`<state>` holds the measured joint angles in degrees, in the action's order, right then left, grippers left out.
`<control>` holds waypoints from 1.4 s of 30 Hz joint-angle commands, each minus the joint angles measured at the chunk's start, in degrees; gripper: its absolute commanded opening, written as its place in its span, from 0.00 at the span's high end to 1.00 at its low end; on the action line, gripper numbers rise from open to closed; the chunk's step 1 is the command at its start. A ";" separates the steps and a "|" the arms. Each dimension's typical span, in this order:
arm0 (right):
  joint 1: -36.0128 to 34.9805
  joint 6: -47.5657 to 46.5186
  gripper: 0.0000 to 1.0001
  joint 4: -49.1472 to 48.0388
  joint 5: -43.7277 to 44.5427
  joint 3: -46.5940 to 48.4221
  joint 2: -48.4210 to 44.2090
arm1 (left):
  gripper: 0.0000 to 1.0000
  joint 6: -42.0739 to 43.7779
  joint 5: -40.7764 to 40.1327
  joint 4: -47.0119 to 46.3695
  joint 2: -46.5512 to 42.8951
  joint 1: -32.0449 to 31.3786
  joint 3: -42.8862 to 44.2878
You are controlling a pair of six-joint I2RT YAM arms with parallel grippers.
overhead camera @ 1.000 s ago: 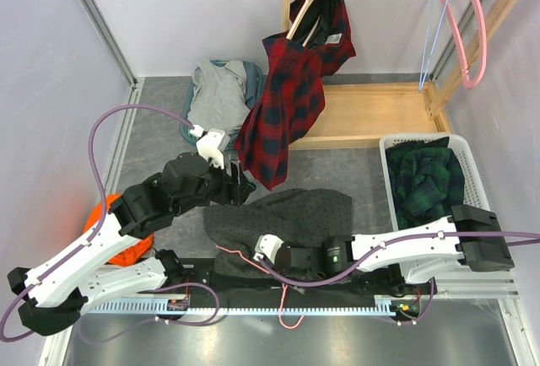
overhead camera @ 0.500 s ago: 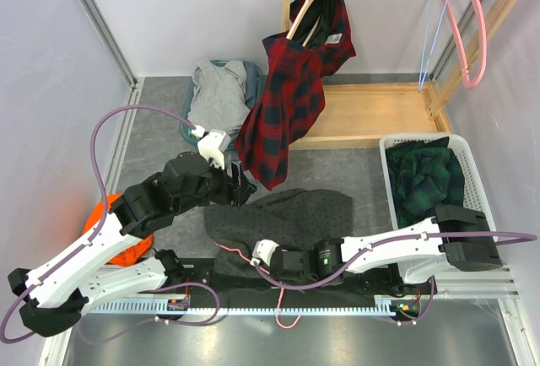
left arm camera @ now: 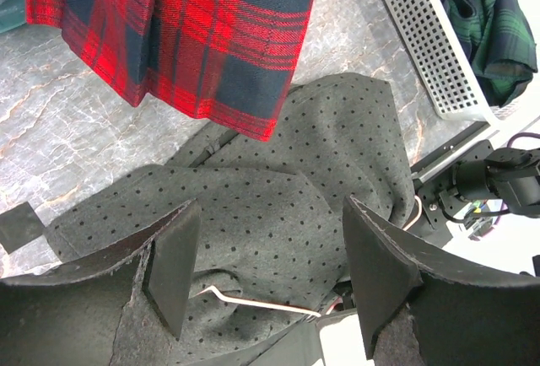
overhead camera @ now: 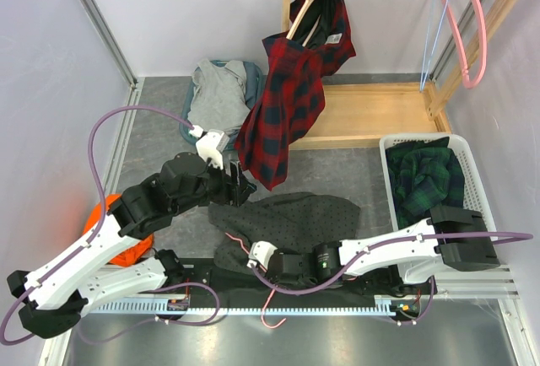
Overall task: Place the skirt on the hanger
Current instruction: Pick up the hanger at the center of the board.
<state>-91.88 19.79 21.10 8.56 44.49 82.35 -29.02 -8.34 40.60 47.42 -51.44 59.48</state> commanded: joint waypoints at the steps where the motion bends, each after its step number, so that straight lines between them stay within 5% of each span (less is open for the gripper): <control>1: -0.50 0.34 0.62 -2.12 4.36 -0.11 0.18 | 0.26 1.42 1.22 -1.75 -1.01 0.37 -0.42; 7: -0.85 0.16 0.66 -2.47 4.45 -0.02 1.06 | 0.26 1.42 1.48 -1.84 -1.10 0.38 -0.51; 12: -1.11 -0.10 1.00 -2.65 3.75 -0.11 0.98 | 0.26 1.42 1.75 -1.93 -1.19 0.46 -0.33; 27: -1.46 -2.65 1.00 11.15 2.08 10.17 -13.60 | 0.26 1.86 1.92 -2.02 -0.57 0.64 0.81; 42: -1.46 -3.18 1.00 9.39 6.02 14.48 -31.54 | 0.27 4.84 -1.42 -2.19 -0.57 0.82 6.17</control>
<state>-92.90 17.54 32.99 10.74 54.39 54.37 -27.46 -7.77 40.21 47.62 -51.07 62.17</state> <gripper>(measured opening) 0.017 0.736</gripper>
